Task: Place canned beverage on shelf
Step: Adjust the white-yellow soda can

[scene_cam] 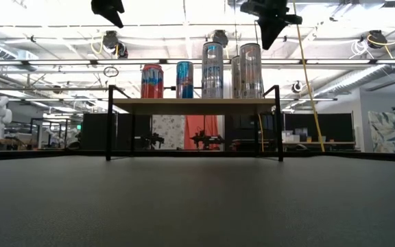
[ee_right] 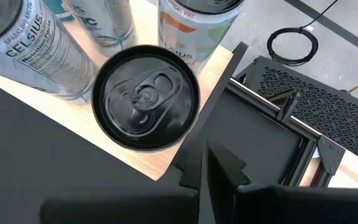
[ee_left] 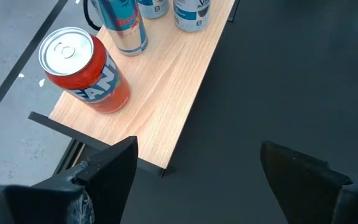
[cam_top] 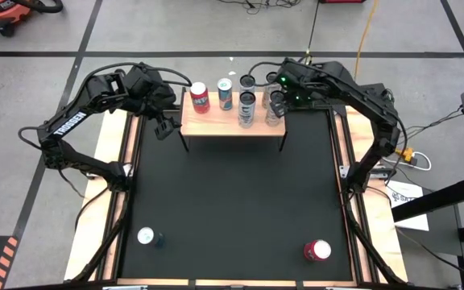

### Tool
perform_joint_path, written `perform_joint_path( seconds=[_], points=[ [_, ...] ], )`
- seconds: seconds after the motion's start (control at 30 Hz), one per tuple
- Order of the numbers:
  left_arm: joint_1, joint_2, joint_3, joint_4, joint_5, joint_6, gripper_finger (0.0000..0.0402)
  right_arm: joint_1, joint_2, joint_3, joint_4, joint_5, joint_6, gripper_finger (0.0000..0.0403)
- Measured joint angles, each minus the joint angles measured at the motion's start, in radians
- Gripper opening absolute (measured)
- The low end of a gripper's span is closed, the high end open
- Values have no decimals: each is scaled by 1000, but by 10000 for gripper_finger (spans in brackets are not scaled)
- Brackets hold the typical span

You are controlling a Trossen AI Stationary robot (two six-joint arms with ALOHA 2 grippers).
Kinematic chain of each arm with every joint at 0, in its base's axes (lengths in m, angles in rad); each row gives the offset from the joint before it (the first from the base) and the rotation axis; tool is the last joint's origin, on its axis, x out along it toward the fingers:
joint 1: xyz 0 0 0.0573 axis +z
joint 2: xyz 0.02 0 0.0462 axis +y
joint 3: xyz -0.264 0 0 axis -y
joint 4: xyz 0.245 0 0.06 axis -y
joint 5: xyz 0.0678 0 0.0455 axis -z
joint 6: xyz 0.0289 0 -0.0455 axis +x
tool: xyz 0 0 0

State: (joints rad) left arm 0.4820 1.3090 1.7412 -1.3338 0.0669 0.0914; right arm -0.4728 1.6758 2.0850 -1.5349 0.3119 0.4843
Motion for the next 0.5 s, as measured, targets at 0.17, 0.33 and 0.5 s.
perform_joint_path(
  seconds=[0.17, 0.33, 0.5],
  points=[
    [0, 0, 0, 0, 0, 0, 338, -6, 8, 0, -16, 0, 3, 5],
    [0, 0, 0, 0, 0, 0, 338, -25, 8, 0, -18, 0, 28, 1],
    [0, 0, 0, 0, 0, 0, 338, -38, 8, 0, -6, 0, 28, 1]
  ],
)
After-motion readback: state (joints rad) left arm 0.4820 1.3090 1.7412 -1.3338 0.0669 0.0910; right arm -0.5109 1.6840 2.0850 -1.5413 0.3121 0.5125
